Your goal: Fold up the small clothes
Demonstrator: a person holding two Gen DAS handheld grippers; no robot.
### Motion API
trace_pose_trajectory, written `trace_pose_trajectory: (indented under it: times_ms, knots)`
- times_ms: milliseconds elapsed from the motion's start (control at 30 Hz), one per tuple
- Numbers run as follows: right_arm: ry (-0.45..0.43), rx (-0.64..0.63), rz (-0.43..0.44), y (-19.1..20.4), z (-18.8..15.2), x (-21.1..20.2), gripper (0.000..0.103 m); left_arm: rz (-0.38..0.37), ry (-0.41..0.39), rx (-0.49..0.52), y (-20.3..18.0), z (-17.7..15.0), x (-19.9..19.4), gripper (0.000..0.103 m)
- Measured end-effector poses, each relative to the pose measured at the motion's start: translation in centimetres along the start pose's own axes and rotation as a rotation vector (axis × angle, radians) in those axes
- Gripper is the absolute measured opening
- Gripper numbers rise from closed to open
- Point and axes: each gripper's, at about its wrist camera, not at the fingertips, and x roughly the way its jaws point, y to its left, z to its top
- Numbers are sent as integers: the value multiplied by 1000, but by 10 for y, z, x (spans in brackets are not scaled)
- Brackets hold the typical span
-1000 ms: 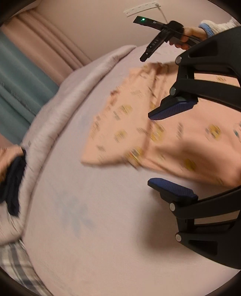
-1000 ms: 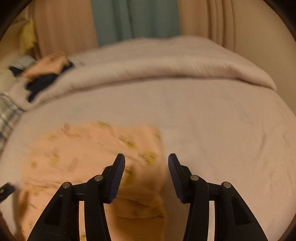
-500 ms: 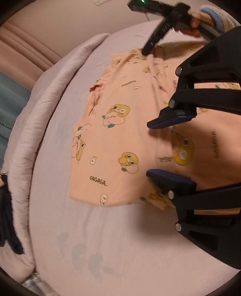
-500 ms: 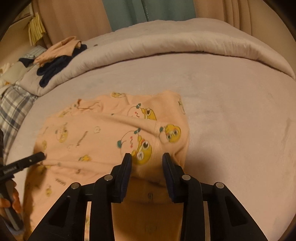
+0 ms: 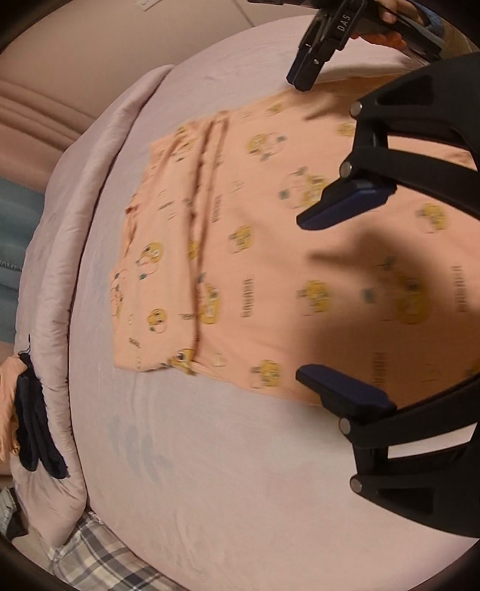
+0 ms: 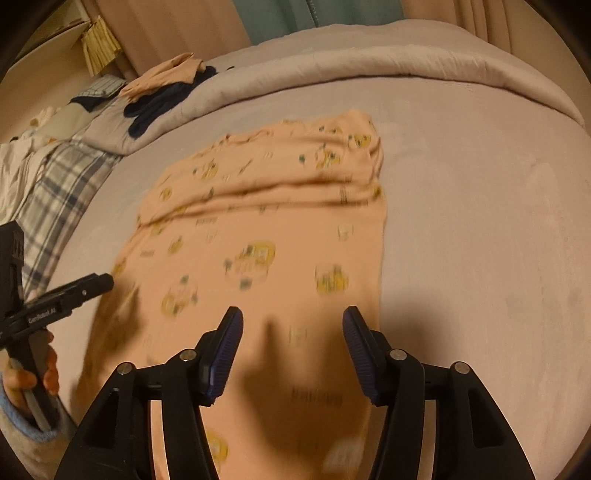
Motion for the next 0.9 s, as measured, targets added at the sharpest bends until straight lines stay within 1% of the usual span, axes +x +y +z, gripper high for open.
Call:
trace_pose_trajectory:
  times_ms: [167, 300, 433, 533, 600, 700, 800, 900]
  knots:
    - [28, 17, 15, 1, -31, -15, 61, -1, 22, 22, 0, -32, -15, 79]
    - [46, 40, -1, -1, -54, -22, 61, -11, 35, -6, 7, -55, -23, 79]
    - [50, 86, -12, -7, -68, -28, 61, 27, 46, -34, 19, -70, -28, 79]
    - [58, 134, 1, -16, -76, -30, 62, 37, 38, -100, 37, -79, -31, 79]
    - [58, 140, 1, -16, -82, -33, 62, 15, 45, -157, 51, -84, -30, 79]
    - [77, 141, 16, -16, -88, -33, 62, -14, 66, -217, 64, -91, -27, 79]
    - [97, 139, 57, -14, -94, -34, 62, -62, 69, -234, 70, -97, -30, 79]
    - [121, 101, 67, -10, -98, -35, 62, -83, 63, -258, 78, -104, -36, 79]
